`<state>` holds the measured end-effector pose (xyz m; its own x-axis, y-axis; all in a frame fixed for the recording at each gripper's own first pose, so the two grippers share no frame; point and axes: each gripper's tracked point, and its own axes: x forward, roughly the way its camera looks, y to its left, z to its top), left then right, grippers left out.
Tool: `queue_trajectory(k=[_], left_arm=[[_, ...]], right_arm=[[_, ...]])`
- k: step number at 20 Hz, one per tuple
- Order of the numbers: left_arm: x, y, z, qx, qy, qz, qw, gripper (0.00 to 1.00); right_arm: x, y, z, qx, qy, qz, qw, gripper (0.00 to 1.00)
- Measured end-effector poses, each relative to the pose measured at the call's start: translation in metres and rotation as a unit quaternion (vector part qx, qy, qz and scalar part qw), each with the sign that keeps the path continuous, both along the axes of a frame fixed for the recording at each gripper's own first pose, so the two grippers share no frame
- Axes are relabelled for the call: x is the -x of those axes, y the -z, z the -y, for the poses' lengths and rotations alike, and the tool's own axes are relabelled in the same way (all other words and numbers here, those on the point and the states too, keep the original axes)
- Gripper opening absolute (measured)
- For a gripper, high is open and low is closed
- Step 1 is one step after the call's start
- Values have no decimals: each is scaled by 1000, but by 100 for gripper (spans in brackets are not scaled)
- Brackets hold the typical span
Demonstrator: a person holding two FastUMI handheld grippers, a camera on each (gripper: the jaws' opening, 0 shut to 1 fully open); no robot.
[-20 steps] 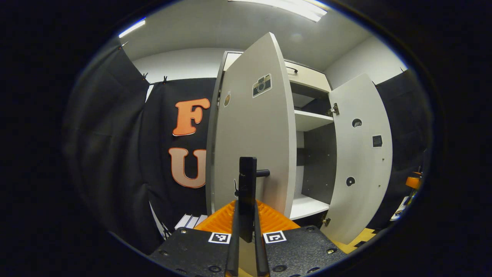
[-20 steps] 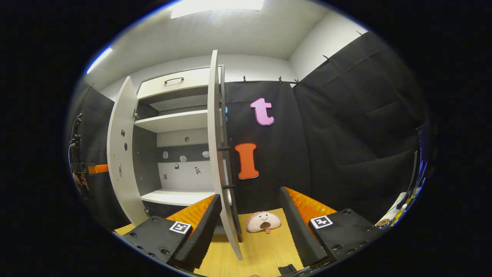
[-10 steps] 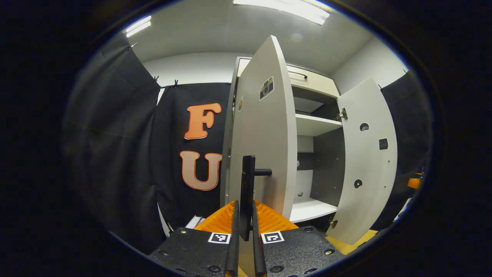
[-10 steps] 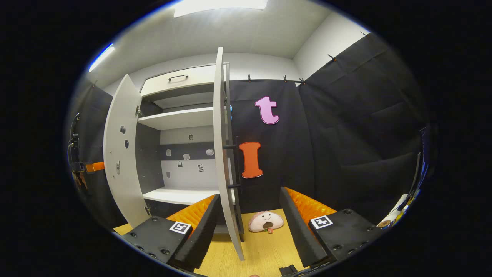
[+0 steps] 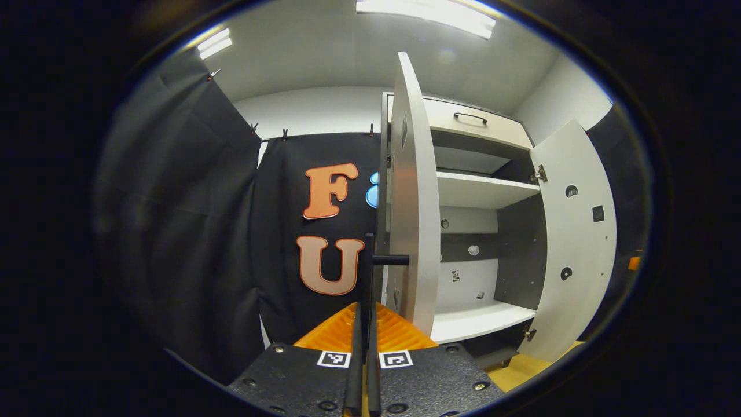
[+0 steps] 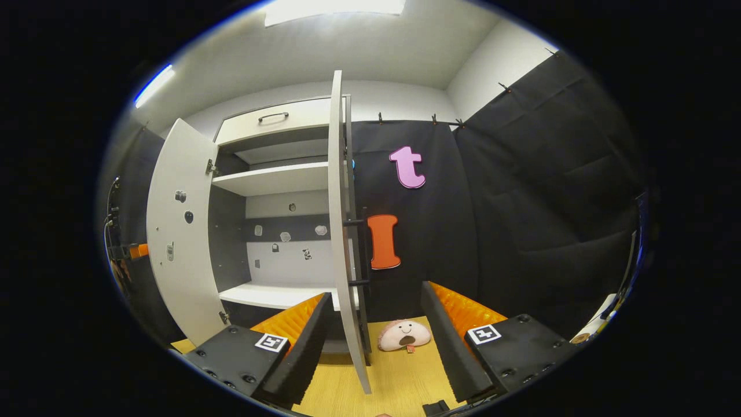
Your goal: Open the right door of the double-door shoe cabinet with the right hand, and open the left door with the left hand.
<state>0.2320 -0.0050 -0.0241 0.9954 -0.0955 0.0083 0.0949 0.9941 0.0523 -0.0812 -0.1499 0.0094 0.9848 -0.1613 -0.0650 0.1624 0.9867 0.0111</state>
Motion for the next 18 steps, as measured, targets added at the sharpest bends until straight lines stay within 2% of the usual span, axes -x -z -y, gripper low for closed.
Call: queue_trajectory(k=[1,2,4,9,10,11,12,13,14,15,16,18], left_arm=[[1,5,-2,4,3,-7,1000,0],[2,12,-5,6,1,-18,1000,7],[9,17,-8,13,-4,-29,1000,10],[46,3,-19,1,-32,-15,999,8],[55,0,-17,-2,-35,-12,999,5],[62,-1,-11,-5,-32,-12,999,5],[69,0,-4,-8,-28,-12,1000,12],[76,-1,0,-10,-28,-10,1000,5],[81,-1,5,-8,-27,-9,1000,4],[86,1,11,-4,-27,-9,1000,4],[92,2,16,0,-28,-10,1000,4],[102,4,28,22,-29,-11,999,4]], right_arm=[[-1,0,0,2,-1,0,1000,88],[-1,-1,-1,5,-2,-1,1000,88],[-2,1,-4,7,-4,-3,1000,88],[-8,5,-5,5,-5,-9,1000,88],[-9,5,-7,1,-6,-7,1000,97],[-10,5,-9,-3,-10,-4,1000,89],[-13,6,-12,-6,-14,-4,1000,88],[-14,7,-13,-8,-16,-5,1000,89],[-15,8,-14,-8,-18,-6,1000,97],[-17,9,-16,-7,-20,-7,1000,97],[-18,10,-17,-7,-22,-9,1000,89],[-18,14,-19,-7,-23,-13,1000,88]])
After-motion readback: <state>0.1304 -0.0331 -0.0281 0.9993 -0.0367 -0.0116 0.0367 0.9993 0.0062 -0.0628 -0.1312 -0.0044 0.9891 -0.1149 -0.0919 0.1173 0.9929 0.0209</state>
